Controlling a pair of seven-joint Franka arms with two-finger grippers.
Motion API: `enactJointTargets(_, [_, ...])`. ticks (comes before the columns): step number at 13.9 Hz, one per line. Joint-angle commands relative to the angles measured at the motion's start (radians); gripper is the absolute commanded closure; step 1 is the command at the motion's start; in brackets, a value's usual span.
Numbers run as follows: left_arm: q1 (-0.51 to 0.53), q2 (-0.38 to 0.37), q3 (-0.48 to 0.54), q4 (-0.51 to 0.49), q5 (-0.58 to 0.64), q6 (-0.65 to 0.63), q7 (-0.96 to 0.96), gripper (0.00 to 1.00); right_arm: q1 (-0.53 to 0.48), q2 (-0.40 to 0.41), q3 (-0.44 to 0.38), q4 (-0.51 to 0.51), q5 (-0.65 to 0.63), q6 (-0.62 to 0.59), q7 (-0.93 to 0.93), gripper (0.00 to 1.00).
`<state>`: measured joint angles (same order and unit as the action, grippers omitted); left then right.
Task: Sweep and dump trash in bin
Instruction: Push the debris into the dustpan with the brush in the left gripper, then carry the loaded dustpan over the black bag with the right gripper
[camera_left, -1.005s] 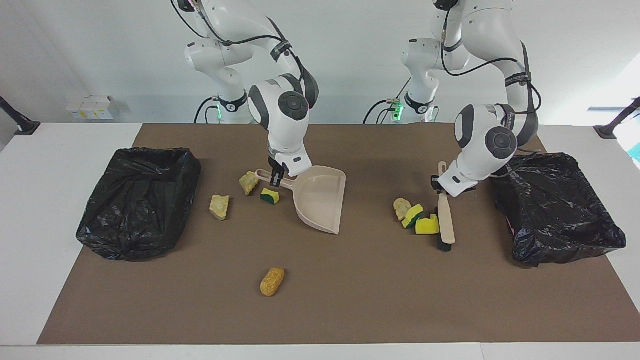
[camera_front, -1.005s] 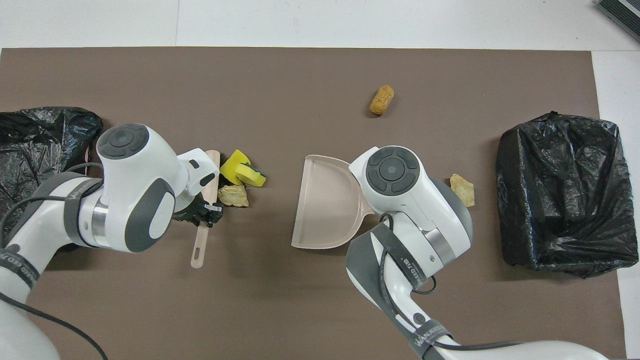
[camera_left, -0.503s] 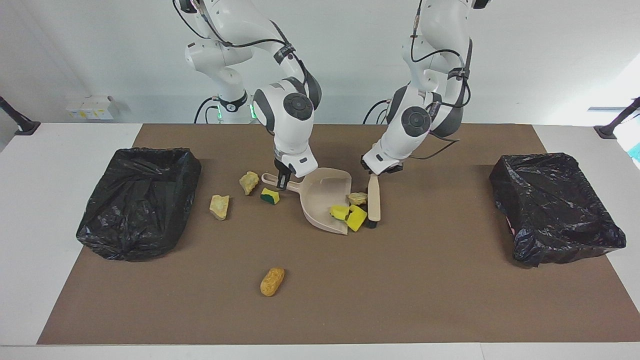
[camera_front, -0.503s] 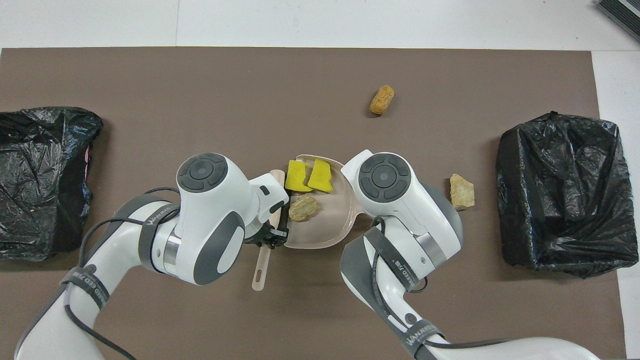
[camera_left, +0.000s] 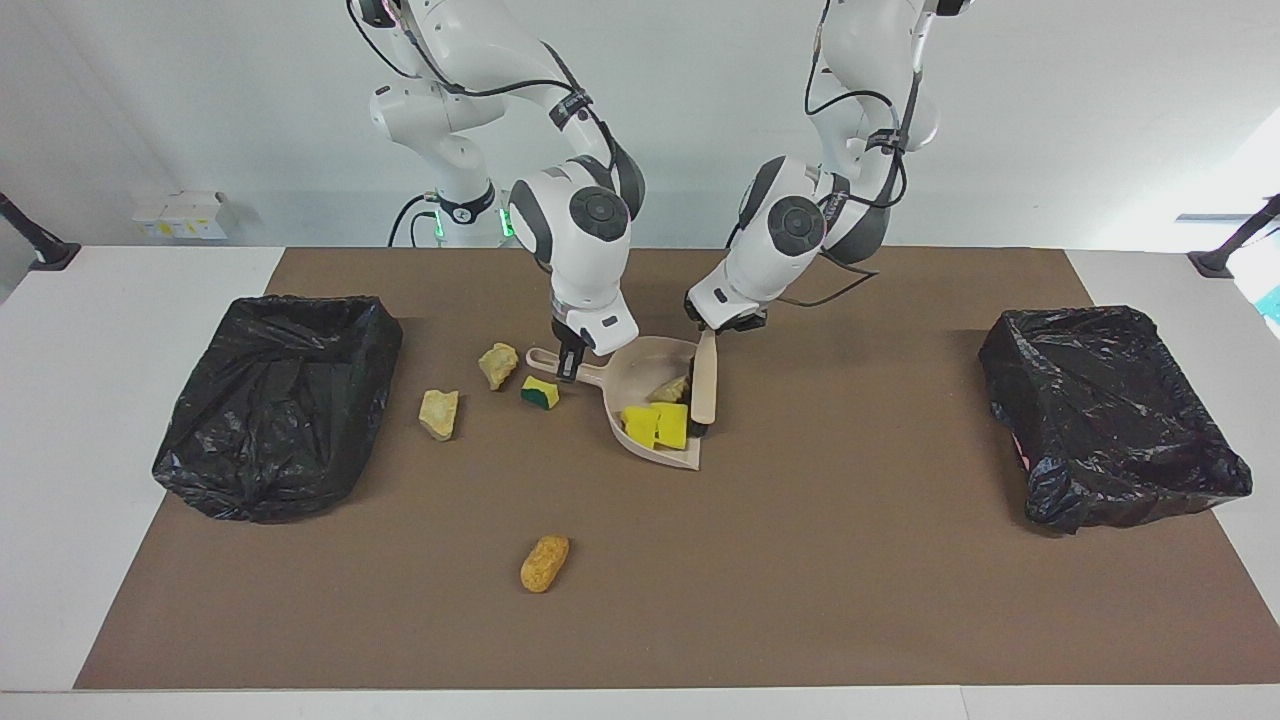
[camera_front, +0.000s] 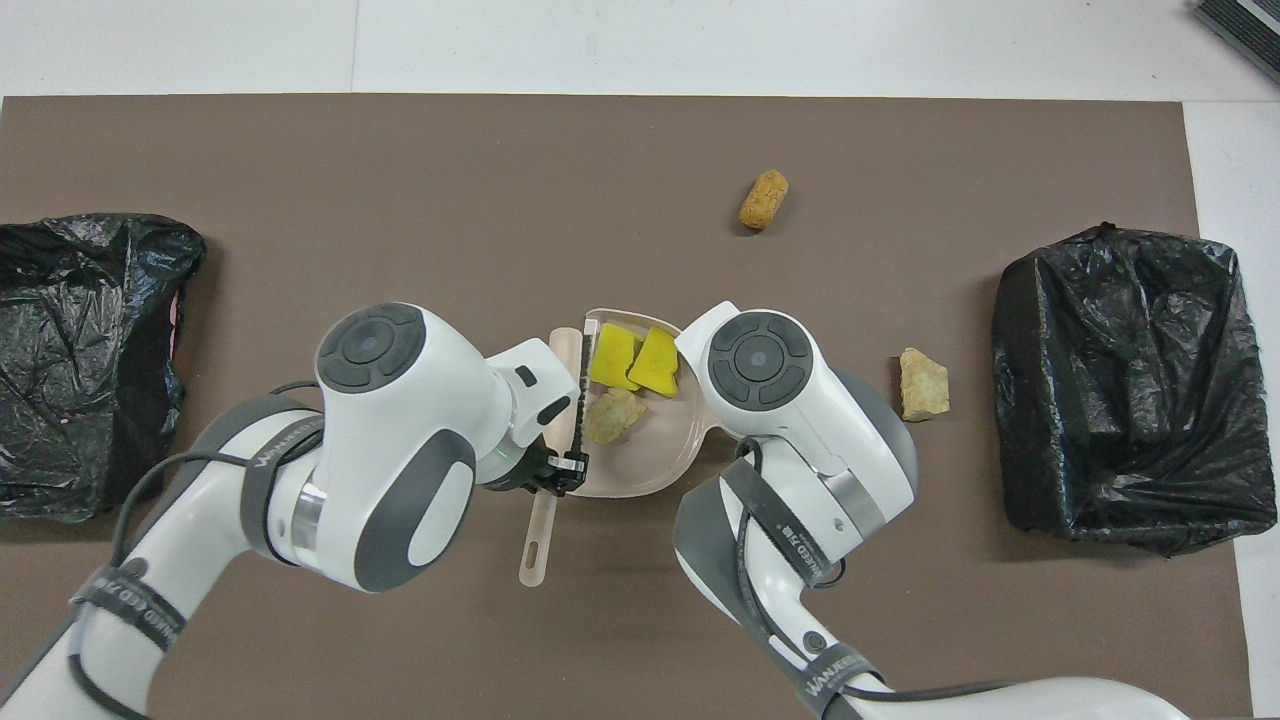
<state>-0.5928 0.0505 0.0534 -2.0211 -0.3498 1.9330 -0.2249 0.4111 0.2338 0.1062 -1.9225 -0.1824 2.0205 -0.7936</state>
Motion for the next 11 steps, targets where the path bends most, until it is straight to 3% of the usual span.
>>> enactJointTargets(1, [0.074, -0.102, 0.003, -0.011, 0.002, -0.08, -0.017, 1.0, -0.028, -0.03, 0.006, 0.013, 0.001, -0.04, 0.008, 1.0])
enactJointTargets(8, [0.087, -0.142, -0.001, -0.033, 0.132, -0.095, -0.181, 1.0, -0.147, -0.103, 0.006, 0.083, 0.02, -0.184, -0.172, 1.0])
enactJointTargets(11, [-0.019, -0.133, -0.009, -0.085, 0.132, -0.068, -0.278, 1.0, -0.245, -0.126, 0.004, 0.128, 0.047, -0.241, -0.332, 1.0])
